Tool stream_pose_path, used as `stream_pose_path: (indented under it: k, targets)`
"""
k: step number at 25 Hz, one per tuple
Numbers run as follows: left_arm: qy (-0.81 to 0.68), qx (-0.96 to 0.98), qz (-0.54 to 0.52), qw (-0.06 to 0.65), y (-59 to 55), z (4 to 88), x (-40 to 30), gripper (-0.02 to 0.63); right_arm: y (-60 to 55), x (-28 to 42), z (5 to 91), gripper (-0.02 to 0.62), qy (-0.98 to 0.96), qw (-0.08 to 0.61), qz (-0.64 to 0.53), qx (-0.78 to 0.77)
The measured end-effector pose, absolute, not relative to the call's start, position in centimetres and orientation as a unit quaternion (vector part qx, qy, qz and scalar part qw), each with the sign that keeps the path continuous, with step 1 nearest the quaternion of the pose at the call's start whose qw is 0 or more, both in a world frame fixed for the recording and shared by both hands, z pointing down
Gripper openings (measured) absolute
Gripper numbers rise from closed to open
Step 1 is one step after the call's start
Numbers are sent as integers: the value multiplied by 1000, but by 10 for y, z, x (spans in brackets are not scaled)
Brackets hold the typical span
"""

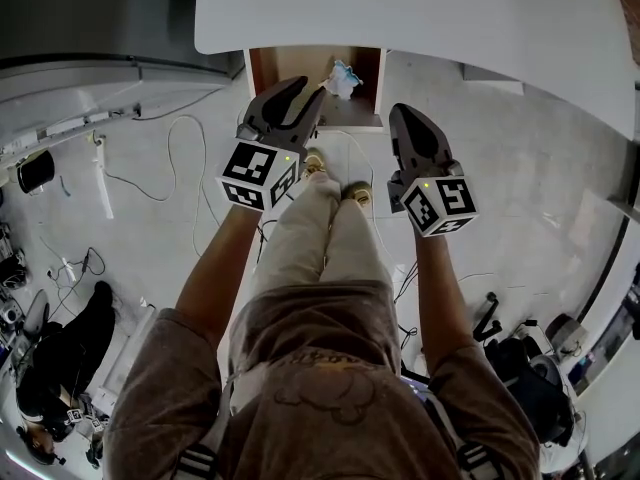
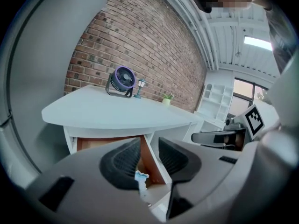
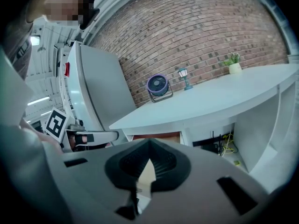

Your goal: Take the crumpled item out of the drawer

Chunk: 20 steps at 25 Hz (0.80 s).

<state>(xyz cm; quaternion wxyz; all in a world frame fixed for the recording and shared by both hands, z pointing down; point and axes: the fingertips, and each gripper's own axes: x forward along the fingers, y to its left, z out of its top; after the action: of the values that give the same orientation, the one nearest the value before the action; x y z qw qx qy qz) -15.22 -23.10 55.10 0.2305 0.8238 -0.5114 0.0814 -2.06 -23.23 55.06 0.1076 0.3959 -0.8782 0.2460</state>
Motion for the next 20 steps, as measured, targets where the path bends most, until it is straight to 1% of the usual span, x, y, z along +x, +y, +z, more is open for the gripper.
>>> stream_pose_path:
  k: [6, 14, 16, 20]
  targets:
    - [-490, 833, 108, 231, -231, 562, -146, 185, -229, -17, 548, -3, -877, 109, 248, 397]
    - [-460, 842, 136, 246, -243, 588, -138, 338, -230, -7, 557, -3, -870, 111, 257, 407]
    - [-453, 844, 149, 246, -248, 597, -137, 360, -233, -5, 560, -3, -868, 112, 258, 409]
    - [-437, 845, 186, 246, -256, 623, -132, 372, -235, -3, 563, -3, -866, 113, 262, 411]
